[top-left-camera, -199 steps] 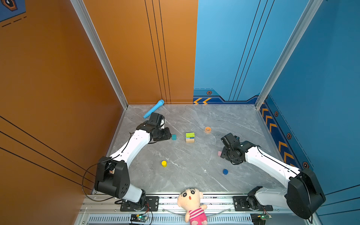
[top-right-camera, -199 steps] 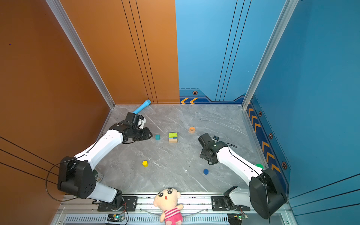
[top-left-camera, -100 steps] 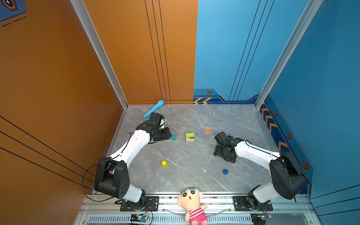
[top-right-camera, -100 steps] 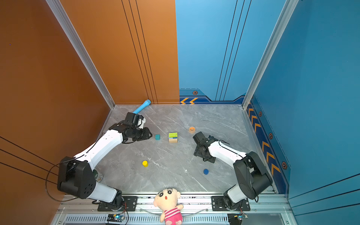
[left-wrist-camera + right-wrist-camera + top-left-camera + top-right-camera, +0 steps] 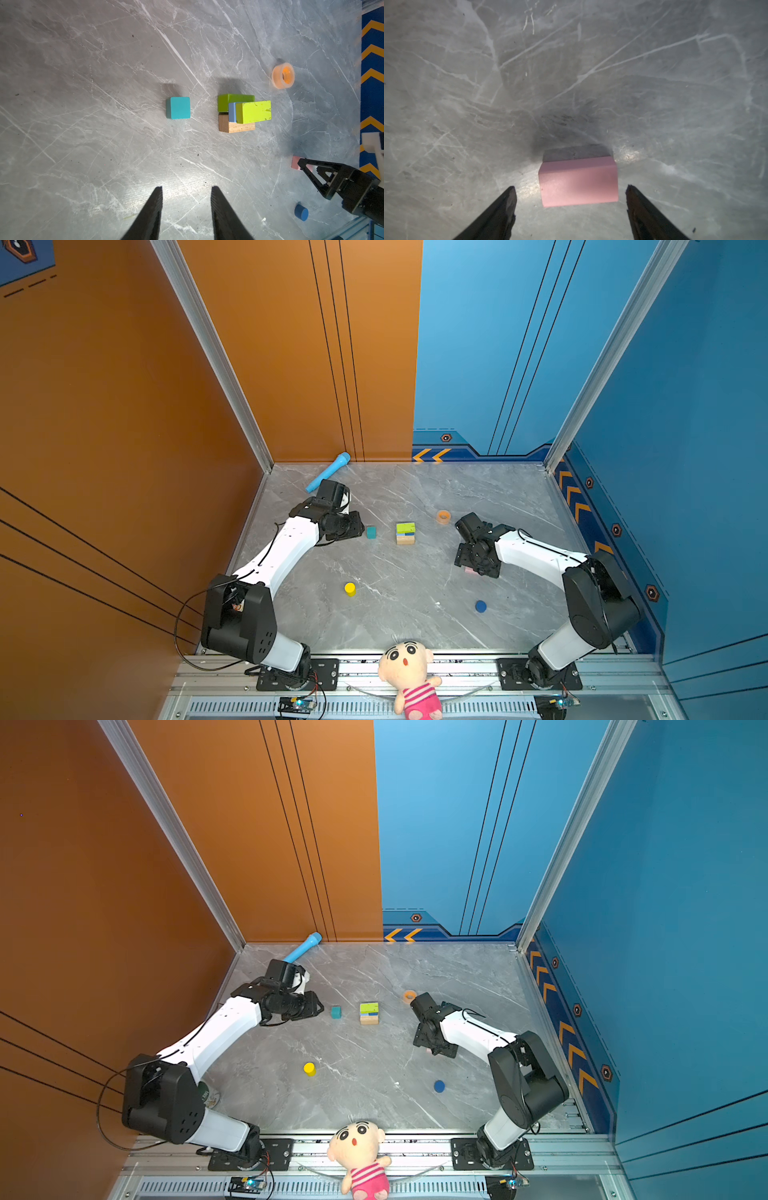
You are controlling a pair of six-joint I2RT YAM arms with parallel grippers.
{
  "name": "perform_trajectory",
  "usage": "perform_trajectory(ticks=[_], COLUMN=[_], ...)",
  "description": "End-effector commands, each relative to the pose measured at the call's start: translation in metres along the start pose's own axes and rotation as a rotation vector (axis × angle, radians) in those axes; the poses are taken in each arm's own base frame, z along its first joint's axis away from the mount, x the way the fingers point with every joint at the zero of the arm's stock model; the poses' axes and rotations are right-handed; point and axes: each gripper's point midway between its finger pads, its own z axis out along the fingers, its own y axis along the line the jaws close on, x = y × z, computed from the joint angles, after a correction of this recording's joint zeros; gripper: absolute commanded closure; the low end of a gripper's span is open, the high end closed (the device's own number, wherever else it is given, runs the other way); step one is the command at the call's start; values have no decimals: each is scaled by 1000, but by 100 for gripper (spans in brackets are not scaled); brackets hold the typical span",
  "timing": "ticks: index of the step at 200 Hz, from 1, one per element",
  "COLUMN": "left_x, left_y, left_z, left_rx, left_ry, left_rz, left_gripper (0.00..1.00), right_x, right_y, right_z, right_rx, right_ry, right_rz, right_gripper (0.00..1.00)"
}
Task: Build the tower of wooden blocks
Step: 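Lower the right gripper around the pink block and close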
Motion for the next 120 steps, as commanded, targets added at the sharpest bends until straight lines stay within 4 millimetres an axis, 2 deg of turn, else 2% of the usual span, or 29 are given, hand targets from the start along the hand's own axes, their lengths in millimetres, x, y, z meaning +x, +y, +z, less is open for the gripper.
perform_trajectory(ticks=[1, 52, 120], left_x=[3, 3, 4], left_y=[3, 3, 4], left_z=[-5, -4, -5], left_rx=[0, 0, 1], left_ry=[8, 9, 8], left_rz=[7, 7, 5], left_gripper=[59, 59, 59], right_x=[1, 9, 9], right_y=[-6, -5, -6], right_z=[-1, 9, 10], right_rx=[31, 26, 23], right_ry=[26, 80, 88], right_rz=[-41, -70, -78], right_gripper=[17, 24, 34])
